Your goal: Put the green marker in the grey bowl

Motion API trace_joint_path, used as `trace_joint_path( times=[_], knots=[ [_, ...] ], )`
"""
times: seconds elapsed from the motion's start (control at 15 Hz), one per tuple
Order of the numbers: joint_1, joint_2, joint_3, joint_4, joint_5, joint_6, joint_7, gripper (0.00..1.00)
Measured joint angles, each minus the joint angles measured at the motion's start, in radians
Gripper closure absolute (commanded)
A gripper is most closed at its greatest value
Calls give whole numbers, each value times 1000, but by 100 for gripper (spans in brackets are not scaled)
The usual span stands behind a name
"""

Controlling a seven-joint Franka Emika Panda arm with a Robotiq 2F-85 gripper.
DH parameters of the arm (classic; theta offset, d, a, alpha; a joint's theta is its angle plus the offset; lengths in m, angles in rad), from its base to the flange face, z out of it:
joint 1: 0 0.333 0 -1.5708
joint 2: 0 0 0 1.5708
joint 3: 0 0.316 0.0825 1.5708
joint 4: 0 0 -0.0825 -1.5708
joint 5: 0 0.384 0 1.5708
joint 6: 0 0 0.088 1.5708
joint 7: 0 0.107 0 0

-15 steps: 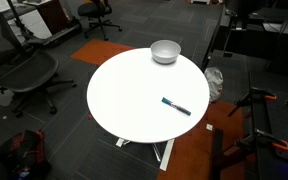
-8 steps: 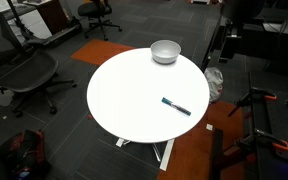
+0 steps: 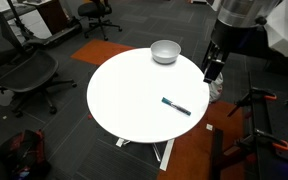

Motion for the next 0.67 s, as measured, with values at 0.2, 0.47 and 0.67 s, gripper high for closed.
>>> trace_joint_path(
  times=[0.2,0.47,0.67],
  knots=[
    [-1,63,6,-1,-52,83,121,0],
    [-2,184,-1,42,-168,143,278,0],
    [1,286,-35,100,-199,199,295,0]
  ],
)
